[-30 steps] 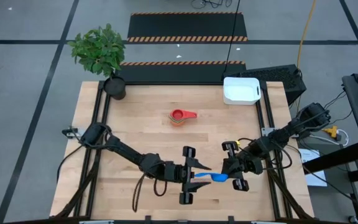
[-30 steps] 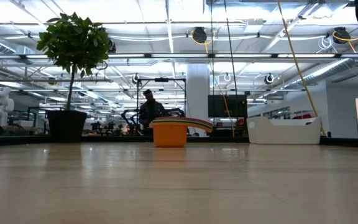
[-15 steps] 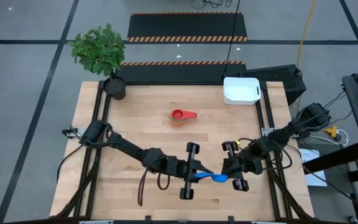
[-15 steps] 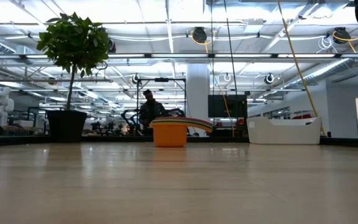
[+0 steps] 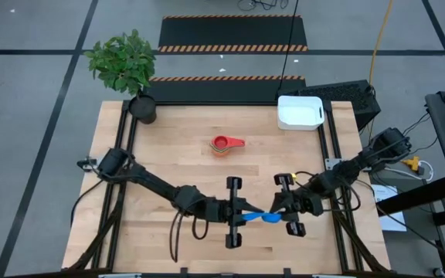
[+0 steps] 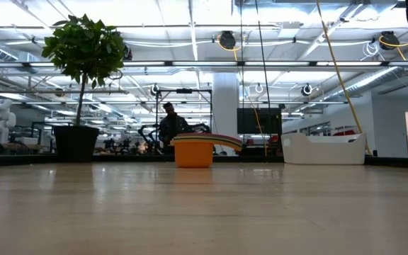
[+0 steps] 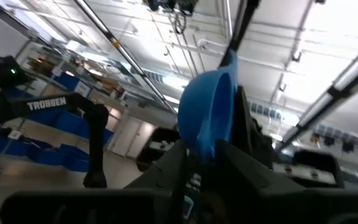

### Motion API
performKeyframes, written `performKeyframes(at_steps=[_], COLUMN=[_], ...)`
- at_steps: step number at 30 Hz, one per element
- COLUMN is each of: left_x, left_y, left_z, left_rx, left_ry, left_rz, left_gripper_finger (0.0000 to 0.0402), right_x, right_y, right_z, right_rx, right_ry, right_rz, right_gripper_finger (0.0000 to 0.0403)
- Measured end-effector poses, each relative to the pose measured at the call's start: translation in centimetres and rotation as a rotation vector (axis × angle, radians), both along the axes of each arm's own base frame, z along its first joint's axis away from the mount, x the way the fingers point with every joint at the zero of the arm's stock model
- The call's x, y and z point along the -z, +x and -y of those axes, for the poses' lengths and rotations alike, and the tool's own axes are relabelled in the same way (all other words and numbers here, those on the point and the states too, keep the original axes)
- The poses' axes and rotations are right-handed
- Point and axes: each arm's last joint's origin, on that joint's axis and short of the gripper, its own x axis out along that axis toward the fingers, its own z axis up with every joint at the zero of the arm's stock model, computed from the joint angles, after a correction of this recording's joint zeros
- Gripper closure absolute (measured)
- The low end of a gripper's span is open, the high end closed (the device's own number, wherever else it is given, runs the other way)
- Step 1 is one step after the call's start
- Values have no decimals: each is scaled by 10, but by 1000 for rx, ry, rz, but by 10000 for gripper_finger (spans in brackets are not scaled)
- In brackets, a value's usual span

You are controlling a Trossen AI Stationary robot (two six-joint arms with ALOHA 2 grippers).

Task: Nest measuring cups in basket
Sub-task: Stack the blue measuring cup into the red measuring cup

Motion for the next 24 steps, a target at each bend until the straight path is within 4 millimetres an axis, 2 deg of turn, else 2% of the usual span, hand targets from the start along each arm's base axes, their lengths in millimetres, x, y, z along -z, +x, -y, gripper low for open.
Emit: performKeyframes(at_steps=[6,11,14,17,20,24], left_x=[-22,-38,-43,-39,-31,-18], left_y=[-26,-52,-67,-76,-80,-78], left_z=[10,17,20,19,14,4], left_rx=[-144,-335,-513,-726,-951,-1052], left_ry=[61,82,98,109,134,193], left_rz=[-148,-325,-437,-566,-669,-748], left_gripper_finger=[396,394,395,396,394,392], right_x=[2,8,13,18,17,7], right_y=[3,8,11,13,20,34], right_z=[3,8,13,18,18,8], right_rx=[90,286,433,644,836,985], right_ry=[41,72,86,83,-41,-213], right_rz=[-50,-156,-219,-321,-453,-639], right_gripper_finger=[303,291,289,289,289,289])
